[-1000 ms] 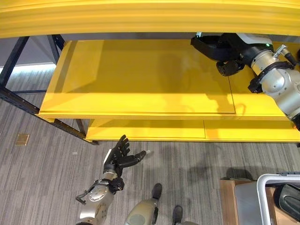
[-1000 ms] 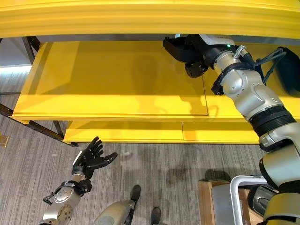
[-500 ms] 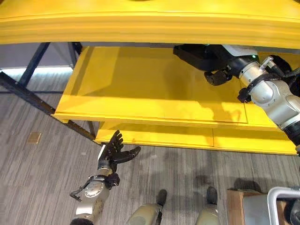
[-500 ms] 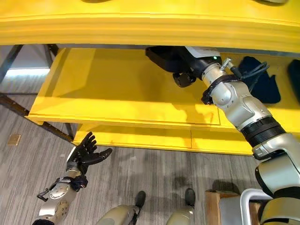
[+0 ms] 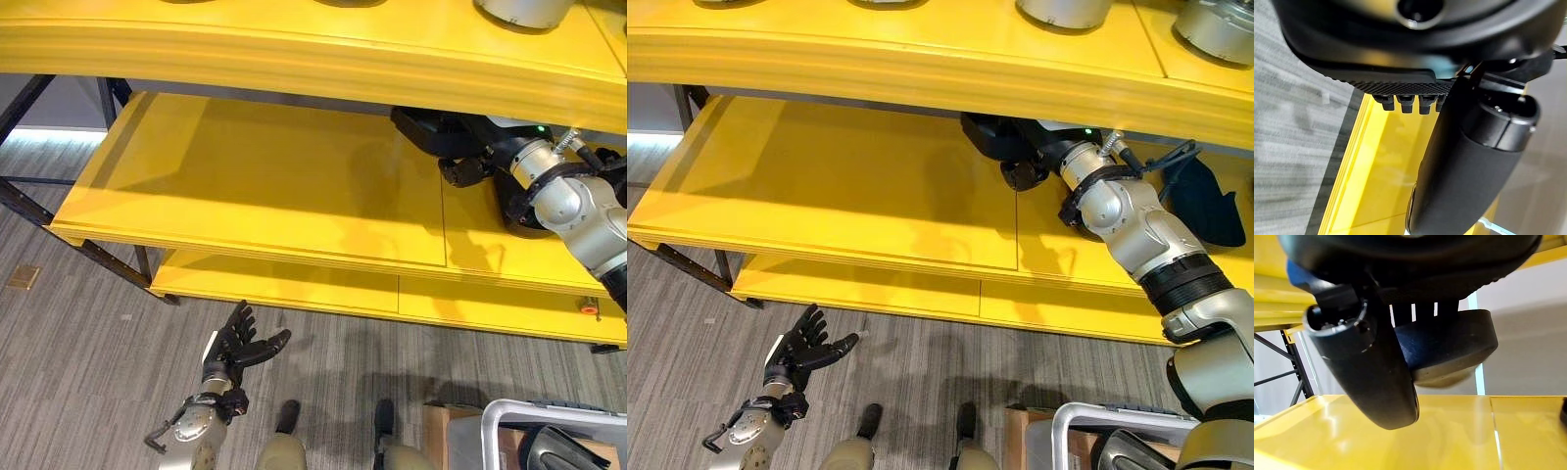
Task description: Move parts from the plastic box to the shelf.
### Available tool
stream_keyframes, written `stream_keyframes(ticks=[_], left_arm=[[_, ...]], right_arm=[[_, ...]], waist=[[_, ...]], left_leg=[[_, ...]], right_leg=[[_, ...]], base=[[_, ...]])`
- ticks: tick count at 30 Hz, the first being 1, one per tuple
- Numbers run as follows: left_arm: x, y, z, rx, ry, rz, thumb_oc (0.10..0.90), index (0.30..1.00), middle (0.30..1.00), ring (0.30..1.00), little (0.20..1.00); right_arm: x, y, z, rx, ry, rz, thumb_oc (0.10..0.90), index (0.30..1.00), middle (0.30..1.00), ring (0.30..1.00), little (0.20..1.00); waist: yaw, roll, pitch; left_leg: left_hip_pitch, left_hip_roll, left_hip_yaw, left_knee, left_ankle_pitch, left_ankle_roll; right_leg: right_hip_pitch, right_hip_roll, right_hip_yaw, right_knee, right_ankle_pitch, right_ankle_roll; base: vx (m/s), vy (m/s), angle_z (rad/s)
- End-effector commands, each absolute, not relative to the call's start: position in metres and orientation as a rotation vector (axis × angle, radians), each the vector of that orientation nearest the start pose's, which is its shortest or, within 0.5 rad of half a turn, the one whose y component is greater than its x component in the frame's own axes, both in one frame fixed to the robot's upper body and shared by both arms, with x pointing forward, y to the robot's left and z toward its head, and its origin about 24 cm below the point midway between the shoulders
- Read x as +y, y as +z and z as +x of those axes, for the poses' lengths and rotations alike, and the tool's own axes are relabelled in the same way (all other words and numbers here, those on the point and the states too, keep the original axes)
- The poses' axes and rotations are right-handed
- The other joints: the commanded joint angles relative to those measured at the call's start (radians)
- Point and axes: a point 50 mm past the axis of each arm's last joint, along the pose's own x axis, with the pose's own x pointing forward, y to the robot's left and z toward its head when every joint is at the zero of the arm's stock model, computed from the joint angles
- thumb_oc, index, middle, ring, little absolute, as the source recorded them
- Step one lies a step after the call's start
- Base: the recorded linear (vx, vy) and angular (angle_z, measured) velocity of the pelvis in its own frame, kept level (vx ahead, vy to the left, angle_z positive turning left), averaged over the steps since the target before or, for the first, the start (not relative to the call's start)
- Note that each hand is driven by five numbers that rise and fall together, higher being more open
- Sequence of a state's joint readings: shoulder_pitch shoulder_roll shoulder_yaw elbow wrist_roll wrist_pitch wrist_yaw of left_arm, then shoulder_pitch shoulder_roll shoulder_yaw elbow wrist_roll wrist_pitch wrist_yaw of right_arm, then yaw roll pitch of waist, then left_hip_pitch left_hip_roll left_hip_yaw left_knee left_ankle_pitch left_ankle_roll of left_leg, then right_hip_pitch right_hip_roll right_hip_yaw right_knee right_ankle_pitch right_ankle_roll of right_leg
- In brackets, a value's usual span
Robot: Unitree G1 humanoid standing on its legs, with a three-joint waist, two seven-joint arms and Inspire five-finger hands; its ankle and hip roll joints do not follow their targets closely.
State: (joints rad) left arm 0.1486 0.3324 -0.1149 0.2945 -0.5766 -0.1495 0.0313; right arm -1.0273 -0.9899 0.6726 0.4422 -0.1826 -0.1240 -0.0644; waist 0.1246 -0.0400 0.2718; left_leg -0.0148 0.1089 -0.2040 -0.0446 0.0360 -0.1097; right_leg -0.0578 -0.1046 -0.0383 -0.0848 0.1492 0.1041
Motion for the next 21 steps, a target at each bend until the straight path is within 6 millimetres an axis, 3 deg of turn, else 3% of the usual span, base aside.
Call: stream_keyframes(ticks=[1, 7, 9, 10, 13, 16, 18, 21], left_arm=[[0.229, -0.013, 0.202, 0.196, 0.074, -0.141, 0.9, 1.0, 1.0, 1.0, 1.0], [0.234, -0.018, 0.196, 0.222, 0.102, -0.142, 0.9, 1.0, 1.0, 1.0, 1.0], [0.231, -0.018, 0.197, 0.22, 0.087, -0.15, 0.9, 1.0, 1.0, 1.0, 1.0], [0.227, -0.015, 0.2, 0.211, 0.066, -0.148, 0.9, 1.0, 1.0, 1.0, 1.0], [0.226, -0.014, 0.201, 0.203, 0.059, -0.157, 0.9, 1.0, 1.0, 1.0, 1.0], [0.224, -0.009, 0.205, 0.182, 0.044, -0.152, 0.9, 1.0, 1.0, 1.0, 1.0], [0.222, -0.002, 0.212, 0.151, 0.031, -0.144, 0.9, 1.0, 1.0, 1.0, 1.0], [0.222, 0.0, 0.214, 0.145, 0.034, -0.149, 0.9, 1.0, 1.0, 1.0, 1.0]], right_arm=[[-0.211, 0.332, 0.353, -0.734, -0.089, -1.258, 0.4, 0.3, 0.3, 0.3, 0.3], [-0.208, 0.341, 0.355, -0.755, -0.114, -1.257, 0.4, 0.3, 0.3, 0.3, 0.3], [-0.212, 0.343, 0.36, -0.734, -0.147, -1.246, 0.4, 0.3, 0.3, 0.3, 0.3], [-0.214, 0.342, 0.362, -0.722, -0.163, -1.222, 0.4, 0.3, 0.3, 0.3, 0.3], [-0.213, 0.337, 0.368, -0.694, -0.164, -1.211, 0.4, 0.3, 0.3, 0.3, 0.3], [-0.208, 0.335, 0.376, -0.672, -0.166, -1.212, 0.4, 0.3, 0.3, 0.3, 0.3], [-0.204, 0.34, 0.379, -0.675, -0.175, -1.206, 0.4, 0.3, 0.3, 0.3, 0.3], [-0.211, 0.344, 0.38, -0.656, -0.204, -1.218, 0.4, 0.3, 0.3, 0.3, 0.3]], waist=[[0.036, -0.021, -0.175], [0.048, -0.013, -0.153], [0.05, -0.006, -0.131], [0.046, -0.003, -0.113], [0.049, 0.005, -0.105], [0.062, 0.013, -0.073], [0.079, 0.021, -0.011], [0.081, 0.025, 0.0]], left_leg=[[-0.009, 0.051, 0.068, 0.031, -0.04, -0.008], [-0.046, 0.086, 0.066, 0.043, -0.004, -0.027], [-0.089, 0.083, 0.082, 0.07, 0.013, -0.027], [-0.122, 0.081, 0.123, 0.09, 0.021, -0.016], [-0.132, 0.077, 0.128, 0.096, 0.017, -0.009], [-0.169, 0.056, 0.109, 0.143, -0.012, 0.002], [-0.271, 0.015, 0.095, 0.287, -0.077, 0.006], [-0.321, -0.002, 0.087, 0.359, -0.108, 0.009]], right_leg=[[-0.065, -0.062, -0.015, 0.211, -0.175, 0.018], [-0.104, -0.028, -0.049, 0.277, -0.227, -0.006], [-0.125, -0.036, -0.077, 0.3, -0.234, -0.014], [-0.15, -0.05, -0.096, 0.33, -0.241, -0.015], [-0.181, -0.048, -0.095, 0.366, -0.247, -0.018], [-0.233, -0.055, -0.087, 0.433, -0.259, -0.017], [-0.297, -0.09, -0.082, 0.514, -0.27, -0.017], [-0.332, -0.105, -0.074, 0.562, -0.284, -0.019]], base=[[-0.02, -0.137, 0.01], [-0.07, -0.151, 0.11], [-0.18, -0.105, 0.24], [-0.16, -0.028, 0.55], [-0.1, 0.01, 0.54], [-0.11, 0.033, 0.12], [-0.17, 0.074, -0.02], [-0.06, 0.068, 0.17]])
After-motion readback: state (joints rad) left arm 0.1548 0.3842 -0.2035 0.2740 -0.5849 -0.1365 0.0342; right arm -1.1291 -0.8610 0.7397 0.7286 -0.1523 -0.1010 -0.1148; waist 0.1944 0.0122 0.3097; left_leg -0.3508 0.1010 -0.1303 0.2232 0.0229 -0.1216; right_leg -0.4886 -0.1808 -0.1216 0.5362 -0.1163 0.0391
